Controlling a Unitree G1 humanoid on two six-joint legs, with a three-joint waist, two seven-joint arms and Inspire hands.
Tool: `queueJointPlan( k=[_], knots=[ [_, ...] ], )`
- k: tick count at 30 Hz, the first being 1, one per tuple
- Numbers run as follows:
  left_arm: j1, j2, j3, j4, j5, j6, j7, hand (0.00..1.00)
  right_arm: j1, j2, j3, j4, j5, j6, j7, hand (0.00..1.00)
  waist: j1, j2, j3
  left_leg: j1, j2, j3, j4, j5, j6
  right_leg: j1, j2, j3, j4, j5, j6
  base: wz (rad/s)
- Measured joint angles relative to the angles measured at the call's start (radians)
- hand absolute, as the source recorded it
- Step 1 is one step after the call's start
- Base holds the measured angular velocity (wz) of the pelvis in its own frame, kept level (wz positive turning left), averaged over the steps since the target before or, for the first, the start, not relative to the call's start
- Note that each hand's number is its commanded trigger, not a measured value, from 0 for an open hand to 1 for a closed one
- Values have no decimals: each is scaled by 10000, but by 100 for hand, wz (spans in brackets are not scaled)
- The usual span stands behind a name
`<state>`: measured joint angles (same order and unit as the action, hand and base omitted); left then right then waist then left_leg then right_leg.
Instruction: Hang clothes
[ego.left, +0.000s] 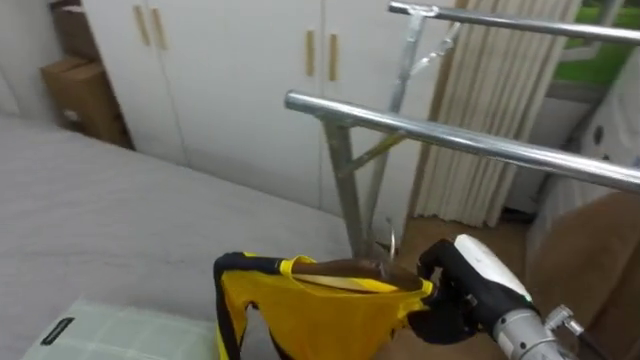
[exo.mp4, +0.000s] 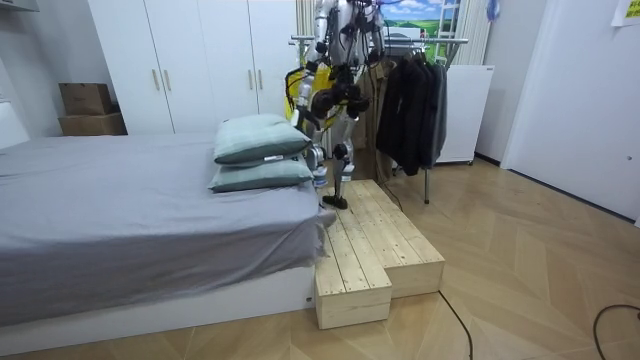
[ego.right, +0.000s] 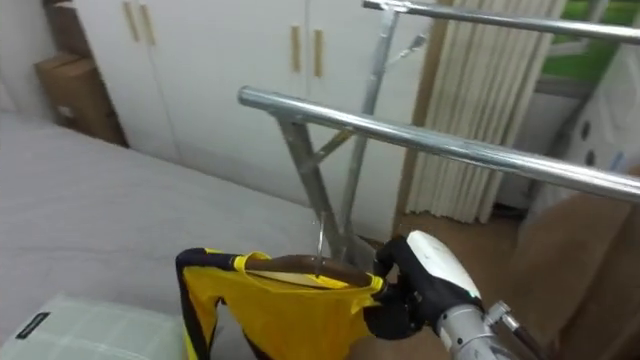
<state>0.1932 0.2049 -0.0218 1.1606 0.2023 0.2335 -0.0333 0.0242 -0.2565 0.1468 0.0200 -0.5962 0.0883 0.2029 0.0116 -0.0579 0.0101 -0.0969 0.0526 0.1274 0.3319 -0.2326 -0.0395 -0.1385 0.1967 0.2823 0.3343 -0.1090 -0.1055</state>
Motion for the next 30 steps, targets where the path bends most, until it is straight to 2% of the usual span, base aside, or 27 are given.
queueJointPlan(
  k=[1, 2, 3, 4, 5, 6, 7, 8, 9, 10, 11, 12, 13, 14, 15, 16, 17, 19, 20, 22, 24, 26, 30],
  knots=[
    [-125, -38, 19, -19, 82, 0, 0, 0, 44, 17, 67, 186, -88, 71, 2, 100, -70, 50, 9, -13, -202, -81, -416, 240, 174, 176, 20, 260, -424, 208, 404, -64],
    [-346, -163, 38, -18, 81, -13, 8, 0, 161, -36, 43, 180, -199, 141, -24, 100, -149, 305, 5, -63, -216, -331, -821, 555, 375, 336, 3, 142, -876, 357, 881, -59],
    [-494, -235, 103, -12, 81, -51, 16, 0, 158, -108, 43, 109, -298, 165, -29, 100, -93, 399, 27, -63, -185, -373, -930, 694, 319, 175, -89, -307, -665, 246, 917, -66],
    [-750, -266, 203, -3, 66, -155, 41, 0, 138, -166, 63, -143, -420, 211, -40, 100, -93, 326, 82, -123, -307, -466, -974, 826, 163, -340, -75, -563, 172, -177, 580, -36],
    [-963, -297, 162, -12, 29, -258, 69, 0, 163, -185, 61, -225, -426, 278, -41, 100, -358, 257, 68, -131, -373, -644, -1008, 961, 134, -347, 120, -167, 422, -371, 188, -27],
    [-1056, -312, 126, -12, 23, -378, 74, 0, 164, -183, 60, -224, -427, 362, -41, 100, -359, 185, 47, -82, -443, -642, -1071, 975, 142, -316, 162, 69, 418, -382, 171, -23],
    [-1182, -299, -136, -26, 97, -514, 114, 0, 126, -174, 60, -223, -409, 460, -41, 100, -215, 65, 20, 55, -621, -606, -1254, 973, 147, -139, 190, 557, 238, -313, 290, -72],
    [-1151, -290, -274, -25, 75, -517, 86, 0, 78, -164, 53, -225, -398, 459, -65, 100, -127, 80, 3, 120, -767, -626, -1363, 1014, 230, 75, 159, 860, -101, -199, 592, -79],
    [-1141, -289, -327, -28, 58, -523, 40, 0, 75, -167, 49, -227, -396, 460, -107, 100, -106, 97, 6, 145, -835, -627, -1431, 1061, 301, 161, 125, 894, -211, -178, 684, -62],
    [-1138, -292, -352, -32, 55, -578, 0, 0, 77, -189, 40, -235, -312, 473, -178, 100, -85, 161, -23, 210, -850, -513, -1611, 1193, 436, 217, 127, 827, -245, -198, 739, -24],
    [-1187, -269, -393, -57, 55, -697, -6, 0, 114, -161, -53, -225, -188, 533, -201, 100, -138, 213, -21, 291, -750, -451, -1701, 1443, 549, 167, 226, 709, -165, -338, 830, -10],
    [-1228, -223, -464, -59, 59, -761, 4, 0, 146, -101, -88, -215, -188, 596, -202, 100, -93, 156, -16, 382, -725, -365, -1752, 1440, 568, 154, 208, 615, -93, -463, 1005, -27],
    [-1247, -101, -589, -6, -4, -901, 5, 0, 123, -18, -97, -228, -206, 613, -202, 100, 185, 81, -22, 497, -598, 10, -1805, 1356, 628, -34, -109, -478, -21, -641, 1290, -82],
    [-1223, -118, -577, 89, -282, -973, 14, 0, -25, -26, -103, -251, -208, 412, -214, 100, 474, 60, -22, 490, -565, 262, -1622, 1120, 656, -483, -836, -1935, 537, -931, 769, -101],
    [-1219, -179, -604, 145, -430, -976, 14, 0, -116, -83, -107, -262, -210, 291, -256, 100, 500, 115, 10, 431, -592, 318, -1380, 902, 689, -796, -1287, -2219, 910, -1007, 729, -76],
    [-1221, -225, -602, 299, -699, -1012, 7, 0, -143, -41, -129, -299, -350, 210, -434, 100, 456, 195, 78, 373, -653, 426, -874, 540, 670, -1111, -2072, -2319, 1042, -901, 1032, -45],
    [-1156, -213, -566, 580, -872, -1117, 8, 0, -50, 72, -111, -345, -531, 215, -465, 100, 450, 179, 72, 573, -630, 587, -736, 306, 615, -975, -2100, -2403, 1130, -983, 1161, -34],
    [-1112, -215, -385, 806, -903, -1188, -7, 0, -53, 44, -144, -547, -553, 214, -465, 100, 431, 168, 69, 790, -595, 622, -928, 233, 567, -761, -1905, -2247, 959, -963, 1031, -26],
    [-1092, -212, -276, 812, -884, -1197, -9, 0, -53, 38, -178, -821, -570, 214, -468, 100, 430, 113, 84, 827, -571, 659, -1036, 230, 560, -653, -1798, -2250, 748, -863, 876, -18],
    [-1050, -210, -263, 810, -876, -1197, 6, 0, -52, 44, -168, -1088, -631, 123, -470, 100, 440, 49, 59, 879, -423, 798, -1119, 196, 500, -496, -1650, -2270, 370, -705, 702, -15],
    [-1007, -170, -269, 811, -909, -1197, 43, 0, -55, 44, -172, -1144, -612, -8, -475, 100, 439, 9, 29, 969, -313, 836, -1187, 166, 452, -285, -1549, -2264, 31, -591, 721, -8],
    [-925, -144, -271, 809, -908, -1197, 99, 0, -49, 48, -159, -1176, -593, -20, -475, 100, 463, -17, 11, 1174, -231, 845, -1336, 158, 426, 25, -1440, -2250, -377, -459, 617, -3],
    [-874, -148, -268, 810, -902, -1198, 187, 0, 0, 50, -154, -1709, -603, -25, -478, 100, 460, -33, 0, 1276, -206, 865, -1379, 161, 412, 161, -1408, -2253, -644, -415, 605, 0]
  ],
)
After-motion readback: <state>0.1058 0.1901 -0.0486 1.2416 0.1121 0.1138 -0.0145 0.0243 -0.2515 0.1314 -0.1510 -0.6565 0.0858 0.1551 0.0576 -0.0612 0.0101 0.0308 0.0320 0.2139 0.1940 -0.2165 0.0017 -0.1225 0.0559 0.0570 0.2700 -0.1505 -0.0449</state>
